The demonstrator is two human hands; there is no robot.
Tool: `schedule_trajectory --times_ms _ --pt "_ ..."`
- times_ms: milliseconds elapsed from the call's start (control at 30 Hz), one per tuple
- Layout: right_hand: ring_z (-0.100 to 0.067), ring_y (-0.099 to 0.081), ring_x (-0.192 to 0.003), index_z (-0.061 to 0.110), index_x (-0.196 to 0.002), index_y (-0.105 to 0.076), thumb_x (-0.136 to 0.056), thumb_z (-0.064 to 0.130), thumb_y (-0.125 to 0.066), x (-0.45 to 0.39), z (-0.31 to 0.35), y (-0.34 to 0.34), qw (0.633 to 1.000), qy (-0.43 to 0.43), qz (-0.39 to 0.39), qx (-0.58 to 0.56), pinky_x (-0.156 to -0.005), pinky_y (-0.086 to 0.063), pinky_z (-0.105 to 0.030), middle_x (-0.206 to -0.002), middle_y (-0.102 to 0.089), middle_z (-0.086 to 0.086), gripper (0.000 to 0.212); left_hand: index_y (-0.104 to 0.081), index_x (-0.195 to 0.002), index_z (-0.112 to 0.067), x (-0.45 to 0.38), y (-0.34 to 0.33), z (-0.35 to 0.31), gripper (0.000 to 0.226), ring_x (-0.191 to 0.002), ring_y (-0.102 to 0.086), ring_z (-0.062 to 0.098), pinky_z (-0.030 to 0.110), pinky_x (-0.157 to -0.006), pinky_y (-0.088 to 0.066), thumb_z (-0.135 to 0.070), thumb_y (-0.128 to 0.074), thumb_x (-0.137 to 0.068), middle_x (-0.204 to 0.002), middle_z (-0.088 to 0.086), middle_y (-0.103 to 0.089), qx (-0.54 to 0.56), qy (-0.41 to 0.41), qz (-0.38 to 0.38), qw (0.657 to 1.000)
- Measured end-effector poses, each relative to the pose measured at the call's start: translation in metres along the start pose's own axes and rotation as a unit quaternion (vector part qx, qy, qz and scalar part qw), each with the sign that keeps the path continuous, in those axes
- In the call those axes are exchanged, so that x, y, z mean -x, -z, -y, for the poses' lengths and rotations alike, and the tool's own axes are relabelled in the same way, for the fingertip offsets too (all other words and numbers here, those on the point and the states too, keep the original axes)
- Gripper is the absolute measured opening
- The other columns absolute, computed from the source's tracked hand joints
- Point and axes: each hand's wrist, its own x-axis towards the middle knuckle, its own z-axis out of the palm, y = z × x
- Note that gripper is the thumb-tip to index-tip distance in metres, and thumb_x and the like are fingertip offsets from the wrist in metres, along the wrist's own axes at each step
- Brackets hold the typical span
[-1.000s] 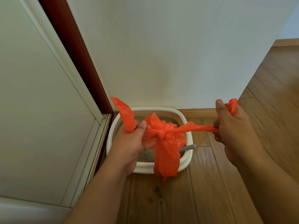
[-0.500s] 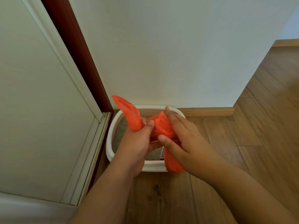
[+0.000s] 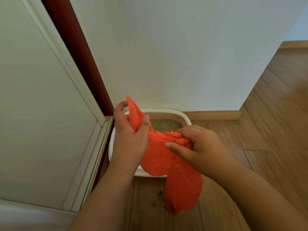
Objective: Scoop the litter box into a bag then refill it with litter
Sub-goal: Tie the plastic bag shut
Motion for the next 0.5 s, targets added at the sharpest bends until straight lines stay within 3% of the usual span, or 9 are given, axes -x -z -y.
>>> schedule_trajectory --times_ms 67,133,200,233,300,400,500 --pt "-0.003 -0.056 -0.073 0.026 -0.082 -0.067 -0.078 0.076 -0.047 0.0 0.002 0.001 1.0 -0.008 0.01 0.006 -0.063 -0.049 -0.024 -0.076 -0.058 0.012 0.054 -0.045 -0.131 -0.055 -0.001 0.003 0.005 0.051 -0.099 -0.062 -0.001 0.021 -0.073 -0.054 -0.03 -0.071 -0.095 -0.116 -0.019 -0.051 -0.089 -0.083 0.024 0.992" --pt "-0.005 -0.055 -0.068 0.027 -0.078 -0.062 -0.077 0.077 -0.047 0.001 0.005 0.0 1.0 -0.014 0.011 0.003 -0.058 -0.048 -0.024 -0.072 -0.057 0.01 0.052 -0.063 -0.12 -0.052 0.001 0.001 0.007 0.038 -0.104 -0.057 -0.001 0.017 -0.081 -0.05 -0.027 -0.073 -0.093 -0.114 -0.02 -0.051 -0.147 -0.12 0.099 0.977" --pt "-0.003 -0.059 -0.069 0.031 -0.084 -0.06 -0.077 0.072 -0.057 0.001 0.007 -0.002 0.999 -0.026 -0.016 -0.034 -0.056 -0.049 -0.021 -0.073 -0.061 0.012 0.042 -0.072 -0.116 -0.044 0.007 -0.005 0.007 0.032 -0.106 -0.058 -0.005 0.015 -0.083 -0.053 -0.021 -0.069 -0.095 -0.115 -0.024 -0.057 -0.123 -0.108 0.206 0.965" --pt "0.0 -0.061 -0.072 0.034 -0.09 -0.058 -0.077 0.069 -0.063 0.002 0.008 -0.003 0.996 -0.037 -0.037 -0.065 -0.056 -0.049 -0.018 -0.077 -0.064 0.013 0.038 -0.071 -0.122 -0.043 0.011 -0.007 0.007 0.037 -0.109 -0.06 -0.004 0.02 -0.088 -0.056 -0.018 -0.065 -0.096 -0.118 -0.023 -0.061 -0.1 -0.104 0.246 0.959" --pt "0.005 -0.063 -0.081 0.041 -0.107 -0.053 -0.074 0.065 -0.07 0.001 0.006 -0.001 0.989 -0.067 -0.064 -0.115 -0.061 -0.049 -0.013 -0.091 -0.067 0.018 0.044 -0.062 -0.135 -0.046 0.017 -0.011 0.005 0.048 -0.116 -0.064 0.002 0.034 -0.098 -0.057 -0.016 -0.058 -0.097 -0.125 -0.019 -0.066 -0.035 -0.069 0.291 0.953" --pt "0.005 -0.059 -0.102 0.057 -0.138 -0.033 -0.069 0.069 -0.071 0.0 0.001 0.004 0.99 -0.078 -0.05 -0.105 -0.08 -0.05 -0.018 -0.124 -0.054 0.021 0.08 -0.039 -0.148 -0.052 0.02 -0.012 0.008 0.069 -0.12 -0.066 0.014 0.048 -0.102 -0.055 -0.012 -0.055 -0.094 -0.131 -0.01 -0.067 0.036 -0.013 0.34 0.94" --pt "0.011 -0.054 -0.112 0.069 -0.143 -0.022 -0.065 0.073 -0.069 0.002 0.004 0.009 0.992 -0.046 0.023 -0.112 -0.094 -0.048 -0.017 -0.133 -0.051 0.023 0.091 -0.024 -0.137 -0.065 0.023 -0.017 0.012 0.08 -0.118 -0.067 0.01 0.043 -0.1 -0.057 -0.009 -0.062 -0.095 -0.127 -0.014 -0.066 -0.008 -0.034 0.354 0.934"
